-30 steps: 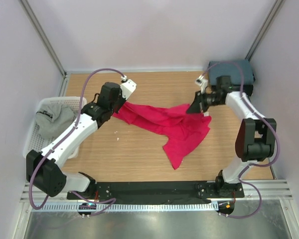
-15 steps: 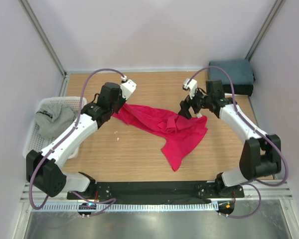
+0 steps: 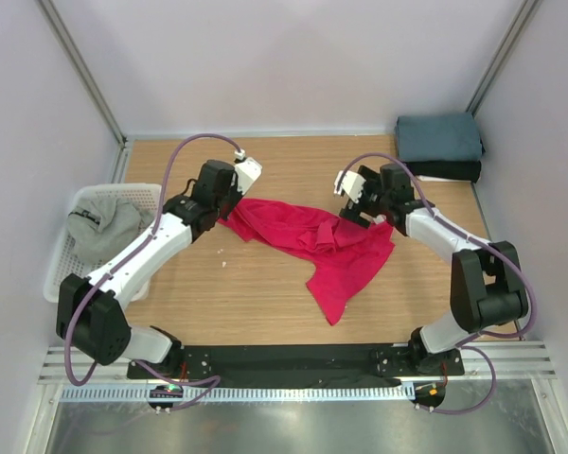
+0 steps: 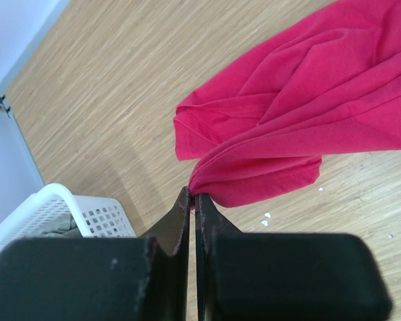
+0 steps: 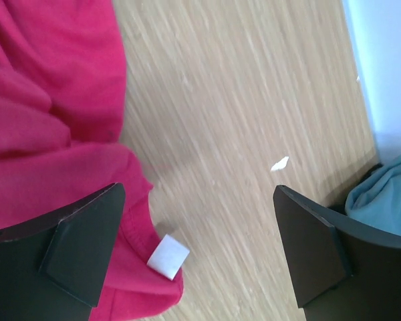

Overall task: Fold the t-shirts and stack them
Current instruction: Flatten the tshirt out

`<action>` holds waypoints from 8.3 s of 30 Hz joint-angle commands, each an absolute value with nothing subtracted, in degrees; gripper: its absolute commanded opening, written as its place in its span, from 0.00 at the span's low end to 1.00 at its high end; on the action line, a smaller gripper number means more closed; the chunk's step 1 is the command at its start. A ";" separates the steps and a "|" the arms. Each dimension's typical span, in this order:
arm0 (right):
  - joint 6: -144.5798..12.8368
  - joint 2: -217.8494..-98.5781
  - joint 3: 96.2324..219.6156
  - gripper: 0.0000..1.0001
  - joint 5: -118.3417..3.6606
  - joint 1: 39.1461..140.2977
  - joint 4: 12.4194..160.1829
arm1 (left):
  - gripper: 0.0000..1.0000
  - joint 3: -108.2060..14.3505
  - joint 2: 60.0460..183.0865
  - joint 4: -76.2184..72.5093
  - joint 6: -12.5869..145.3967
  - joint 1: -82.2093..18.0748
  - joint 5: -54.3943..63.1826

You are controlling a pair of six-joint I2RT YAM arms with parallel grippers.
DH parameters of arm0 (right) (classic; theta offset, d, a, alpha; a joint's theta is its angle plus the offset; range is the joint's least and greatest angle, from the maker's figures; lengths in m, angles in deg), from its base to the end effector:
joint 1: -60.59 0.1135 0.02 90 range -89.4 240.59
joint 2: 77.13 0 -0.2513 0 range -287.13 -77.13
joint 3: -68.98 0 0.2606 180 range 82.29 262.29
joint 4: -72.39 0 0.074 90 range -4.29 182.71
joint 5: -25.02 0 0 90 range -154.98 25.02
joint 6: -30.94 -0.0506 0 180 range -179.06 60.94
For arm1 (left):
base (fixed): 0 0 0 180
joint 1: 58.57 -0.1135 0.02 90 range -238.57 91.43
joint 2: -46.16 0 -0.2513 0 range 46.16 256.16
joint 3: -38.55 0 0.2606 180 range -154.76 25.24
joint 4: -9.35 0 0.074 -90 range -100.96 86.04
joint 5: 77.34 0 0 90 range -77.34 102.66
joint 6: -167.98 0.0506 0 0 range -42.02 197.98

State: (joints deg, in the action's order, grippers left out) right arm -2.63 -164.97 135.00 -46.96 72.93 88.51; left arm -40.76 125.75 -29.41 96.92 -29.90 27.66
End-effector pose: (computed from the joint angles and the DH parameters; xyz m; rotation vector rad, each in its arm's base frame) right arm 0.3374 0.0898 0.1927 -1.3767 1.7114 -0.0796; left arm 0.2964 -0.1471 0.2820 0.7714 2.0949 0.2022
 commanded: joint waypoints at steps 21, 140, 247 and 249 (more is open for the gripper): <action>-104.23 -168.98 167.55 1.00 -15.88 64.03 82.85 | 0.00 -40.68 125.00 -27.78 95.47 -30.27 27.77; -14.84 -159.50 145.03 0.65 -69.48 94.70 95.01 | 0.00 -37.69 123.42 -27.51 94.07 -32.02 27.16; 1.58 -161.59 152.26 0.49 -38.44 84.67 137.13 | 0.00 -39.53 125.79 -27.86 93.37 -33.69 26.37; 2.81 -162.56 150.68 0.47 -38.35 85.11 135.46 | 0.00 -39.19 125.53 -27.86 93.45 -33.69 26.45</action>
State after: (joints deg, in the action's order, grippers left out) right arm -0.23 -161.07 152.81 -40.67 84.36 135.86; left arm -37.65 125.69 -29.13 94.41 -33.25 26.55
